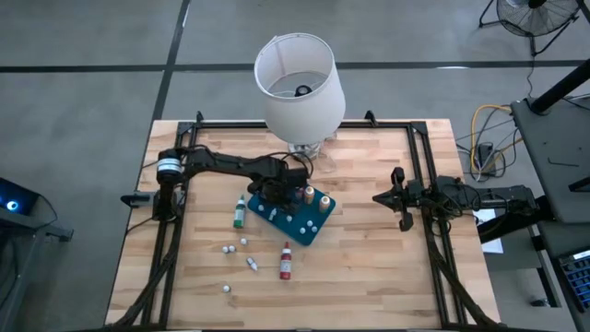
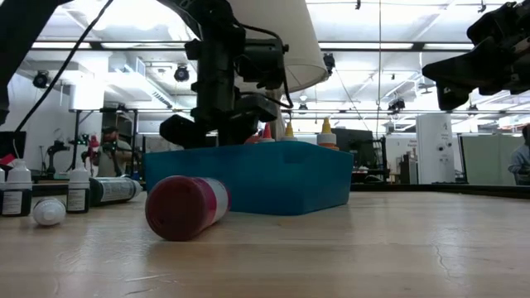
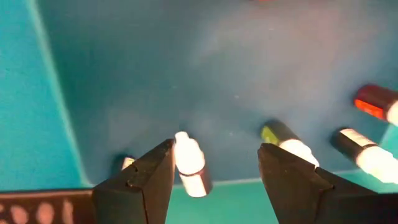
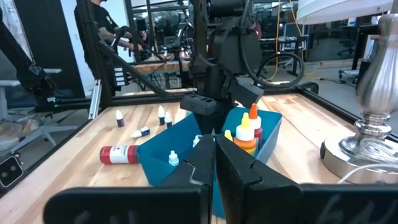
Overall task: Pick & Place food coloring
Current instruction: Remove the small red food coloring bottle from the blue container
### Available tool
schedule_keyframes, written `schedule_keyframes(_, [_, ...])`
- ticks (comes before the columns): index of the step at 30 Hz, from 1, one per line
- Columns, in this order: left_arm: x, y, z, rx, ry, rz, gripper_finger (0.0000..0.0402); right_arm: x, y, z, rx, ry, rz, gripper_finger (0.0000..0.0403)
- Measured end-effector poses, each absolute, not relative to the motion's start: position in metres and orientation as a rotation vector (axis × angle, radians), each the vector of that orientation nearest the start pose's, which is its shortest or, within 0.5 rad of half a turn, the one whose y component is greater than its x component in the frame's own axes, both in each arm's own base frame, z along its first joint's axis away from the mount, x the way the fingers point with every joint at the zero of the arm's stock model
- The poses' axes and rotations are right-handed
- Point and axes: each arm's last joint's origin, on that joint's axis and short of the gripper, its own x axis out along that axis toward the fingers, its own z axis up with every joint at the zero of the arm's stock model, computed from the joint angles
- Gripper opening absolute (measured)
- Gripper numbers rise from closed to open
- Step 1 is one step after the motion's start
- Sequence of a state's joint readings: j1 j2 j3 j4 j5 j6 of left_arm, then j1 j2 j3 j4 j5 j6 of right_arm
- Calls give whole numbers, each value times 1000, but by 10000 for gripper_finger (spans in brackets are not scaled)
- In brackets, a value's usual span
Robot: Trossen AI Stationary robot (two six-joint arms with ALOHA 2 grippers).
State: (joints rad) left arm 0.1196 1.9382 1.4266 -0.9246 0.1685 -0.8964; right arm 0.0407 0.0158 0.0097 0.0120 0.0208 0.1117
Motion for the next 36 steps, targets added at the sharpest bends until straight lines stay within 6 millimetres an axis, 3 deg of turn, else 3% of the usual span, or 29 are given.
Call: schedule_keyframes(36, [369, 35, 174, -1032, 1385, 754, 202, 98, 3, 167, 112, -5, 21, 8])
